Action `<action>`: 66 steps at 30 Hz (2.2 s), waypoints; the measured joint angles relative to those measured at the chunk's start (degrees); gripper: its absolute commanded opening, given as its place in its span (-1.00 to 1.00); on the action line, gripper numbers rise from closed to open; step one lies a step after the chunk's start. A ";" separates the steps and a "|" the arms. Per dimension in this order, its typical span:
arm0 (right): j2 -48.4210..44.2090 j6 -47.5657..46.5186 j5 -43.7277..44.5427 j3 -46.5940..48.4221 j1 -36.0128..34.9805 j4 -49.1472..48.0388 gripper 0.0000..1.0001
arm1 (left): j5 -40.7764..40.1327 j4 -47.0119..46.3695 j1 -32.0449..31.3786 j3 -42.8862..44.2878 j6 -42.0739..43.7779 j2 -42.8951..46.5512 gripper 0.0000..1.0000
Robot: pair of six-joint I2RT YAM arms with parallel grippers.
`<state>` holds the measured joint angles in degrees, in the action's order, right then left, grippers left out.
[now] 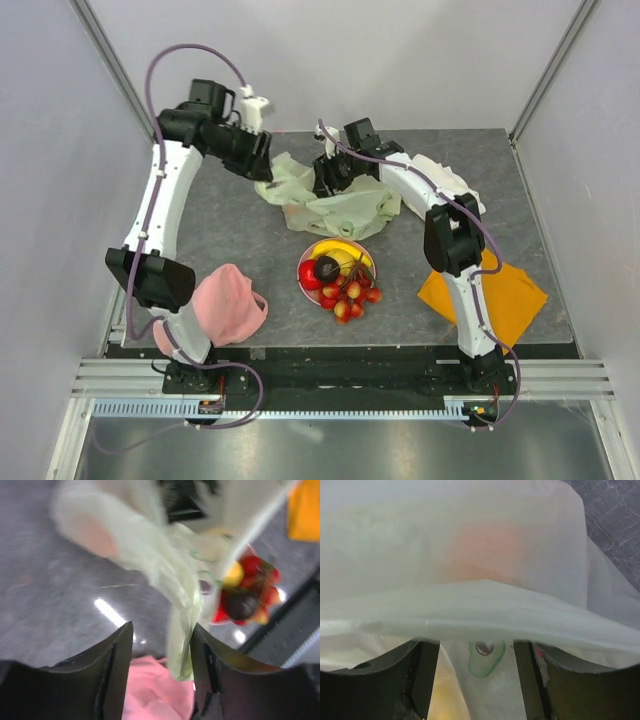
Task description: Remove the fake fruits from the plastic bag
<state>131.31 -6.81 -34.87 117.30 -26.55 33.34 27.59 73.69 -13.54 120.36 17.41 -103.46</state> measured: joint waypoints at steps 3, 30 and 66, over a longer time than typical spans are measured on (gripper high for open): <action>3.67 4.22 -0.07 4.15 0.57 -0.24 0.45 | -3.72 -2.60 5.03 1.11 -4.09 -0.46 0.18; 9.99 17.20 1.18 11.41 -1.66 -0.33 0.84 | -2.25 -8.35 10.95 3.69 -22.47 -26.73 -0.77; 4.59 20.00 6.73 4.63 -4.42 -2.49 0.96 | 4.83 -5.25 4.61 -8.92 -12.61 7.45 0.93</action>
<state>135.90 13.19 -28.14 121.93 -30.96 30.85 32.42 68.45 -8.93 111.44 4.80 -96.01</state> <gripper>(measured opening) 0.982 0.990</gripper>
